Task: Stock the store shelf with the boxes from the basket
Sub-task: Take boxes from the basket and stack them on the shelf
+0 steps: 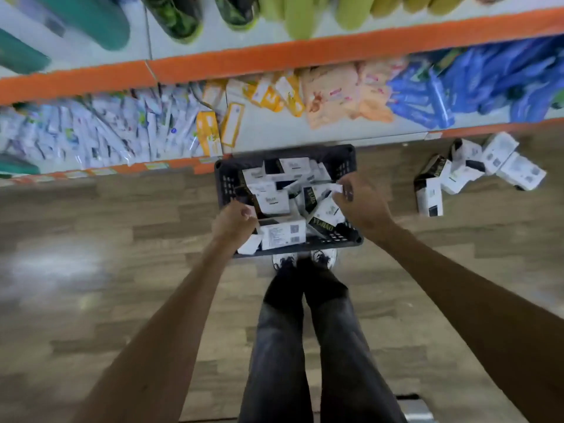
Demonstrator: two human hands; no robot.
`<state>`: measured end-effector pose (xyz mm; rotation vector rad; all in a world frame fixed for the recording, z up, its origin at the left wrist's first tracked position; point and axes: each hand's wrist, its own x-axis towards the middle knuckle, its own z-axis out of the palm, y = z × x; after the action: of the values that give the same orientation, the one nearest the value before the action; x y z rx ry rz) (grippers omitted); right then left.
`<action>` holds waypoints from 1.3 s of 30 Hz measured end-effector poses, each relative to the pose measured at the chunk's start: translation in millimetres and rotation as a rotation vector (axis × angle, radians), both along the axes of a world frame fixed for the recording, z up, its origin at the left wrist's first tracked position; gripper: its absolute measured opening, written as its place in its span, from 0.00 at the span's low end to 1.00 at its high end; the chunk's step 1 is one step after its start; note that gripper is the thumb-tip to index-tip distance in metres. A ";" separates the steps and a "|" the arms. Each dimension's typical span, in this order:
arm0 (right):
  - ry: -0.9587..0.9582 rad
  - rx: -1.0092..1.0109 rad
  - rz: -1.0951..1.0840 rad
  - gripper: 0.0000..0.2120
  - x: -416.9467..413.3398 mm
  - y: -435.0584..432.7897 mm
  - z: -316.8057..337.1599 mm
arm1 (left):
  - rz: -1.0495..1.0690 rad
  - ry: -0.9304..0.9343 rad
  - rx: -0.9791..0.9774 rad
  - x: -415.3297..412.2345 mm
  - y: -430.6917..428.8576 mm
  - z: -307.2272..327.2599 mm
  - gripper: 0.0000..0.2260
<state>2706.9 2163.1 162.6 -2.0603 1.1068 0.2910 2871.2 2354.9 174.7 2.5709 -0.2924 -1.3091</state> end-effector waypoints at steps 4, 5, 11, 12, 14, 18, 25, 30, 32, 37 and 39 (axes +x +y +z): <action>0.090 0.099 0.016 0.15 -15.3 15.3 -112.6 | 0.063 0.029 0.160 -3.8 23.6 -112.6 0.13; 0.110 0.121 0.036 0.17 -17.7 19.4 -135.9 | 0.023 0.041 0.194 -5.3 30.9 -134.8 0.18; 0.256 0.278 0.191 0.23 -22.6 46.2 -235.6 | -0.060 -0.018 0.302 -24.4 56.1 -222.9 0.34; 0.272 0.292 0.225 0.24 -20.3 50.9 -247.0 | -0.084 -0.036 0.297 -28.3 57.3 -232.0 0.35; 0.271 0.293 0.295 0.26 -11.8 59.7 -268.1 | -0.137 -0.082 0.296 -35.0 57.8 -249.7 0.36; 0.268 0.281 0.452 0.32 10.8 73.9 -303.1 | -0.146 -0.234 0.341 -44.1 55.1 -275.8 0.37; 0.350 0.098 0.689 0.36 11.7 83.5 -329.1 | -0.182 -0.320 0.340 -43.0 59.2 -276.3 0.32; 0.280 0.014 0.557 0.32 3.3 77.8 -288.6 | -0.325 -0.327 0.328 -29.0 52.1 -231.9 0.31; 0.260 0.017 0.441 0.31 2.2 64.8 -259.9 | -0.348 -0.328 0.295 -23.4 40.1 -203.4 0.32; 0.177 0.008 0.301 0.30 11.4 12.4 -166.0 | -0.401 -0.360 0.214 -1.6 -8.6 -113.1 0.32; 0.157 -0.040 0.272 0.28 18.4 -6.9 -121.6 | -0.415 -0.382 0.187 7.2 -27.0 -73.0 0.33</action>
<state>2725.3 2156.1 41.0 -2.2561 0.9266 0.5783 2878.5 2327.8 101.7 3.0283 -0.8494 -0.9802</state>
